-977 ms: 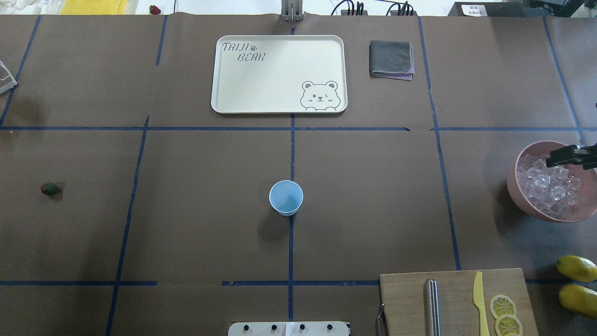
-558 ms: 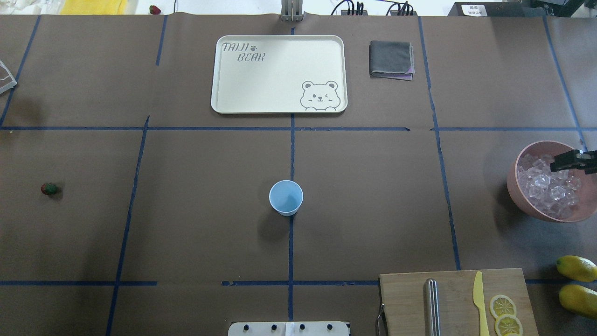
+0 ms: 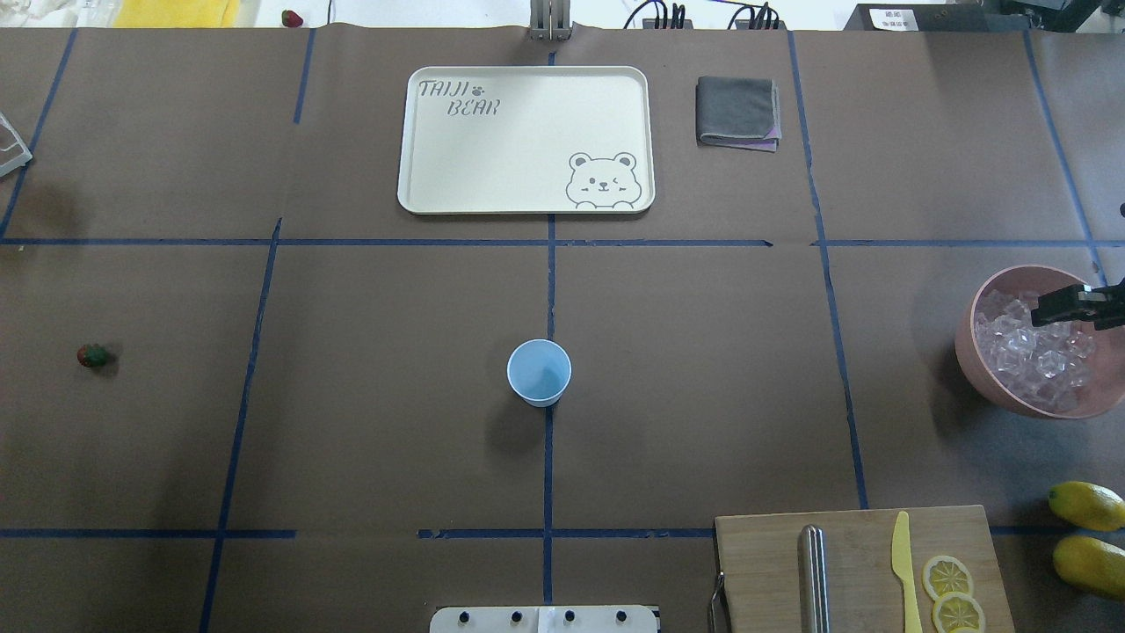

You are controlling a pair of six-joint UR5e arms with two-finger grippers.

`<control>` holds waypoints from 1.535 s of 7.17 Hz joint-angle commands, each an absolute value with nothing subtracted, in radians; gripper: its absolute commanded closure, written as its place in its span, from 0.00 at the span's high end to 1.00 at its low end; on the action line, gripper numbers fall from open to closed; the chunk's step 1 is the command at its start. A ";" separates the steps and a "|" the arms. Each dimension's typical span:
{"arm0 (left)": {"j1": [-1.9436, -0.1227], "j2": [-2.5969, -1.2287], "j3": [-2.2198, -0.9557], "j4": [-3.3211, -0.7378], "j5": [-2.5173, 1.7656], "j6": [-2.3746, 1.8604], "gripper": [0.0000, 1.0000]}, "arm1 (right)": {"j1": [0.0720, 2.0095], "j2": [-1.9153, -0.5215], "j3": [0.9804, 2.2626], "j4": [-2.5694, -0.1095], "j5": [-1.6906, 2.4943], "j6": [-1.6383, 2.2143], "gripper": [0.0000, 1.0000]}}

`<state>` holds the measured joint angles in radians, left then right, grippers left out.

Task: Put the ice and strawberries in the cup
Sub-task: 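Lower the right gripper into the bowl and grasp an ice cube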

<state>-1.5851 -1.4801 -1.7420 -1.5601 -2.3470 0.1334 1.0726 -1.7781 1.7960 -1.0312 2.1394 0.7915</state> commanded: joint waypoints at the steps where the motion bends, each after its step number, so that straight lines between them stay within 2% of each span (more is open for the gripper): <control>1: -1.585 -1.480 -1.744 -1.560 -2.347 0.133 1.00 | 1.055 -1.778 1.792 -1.032 2.123 0.792 0.81; 3: -1.585 -1.480 -1.746 -1.560 -2.349 0.133 1.00 | 1.052 -1.778 1.784 -1.032 2.120 0.792 0.74; 4: -1.585 -1.479 -1.746 -1.560 -2.349 0.133 1.00 | 1.052 -1.778 1.784 -1.032 2.121 0.790 0.53; 5: -1.585 -1.480 -1.744 -1.560 -2.349 0.133 1.00 | 1.054 -1.778 1.786 -1.031 2.123 0.788 0.18; 6: -1.583 -1.480 -1.744 -1.560 -2.349 0.133 1.00 | 1.055 -1.781 1.787 -1.031 2.126 0.788 0.03; 8: -1.583 -1.480 -1.746 -1.560 -2.347 0.133 1.00 | 1.060 -1.779 1.802 -1.031 2.131 0.778 0.03; 11: -1.583 -1.480 -1.746 -1.560 -2.349 0.133 1.00 | 1.103 -1.773 1.912 -1.037 2.131 0.720 0.03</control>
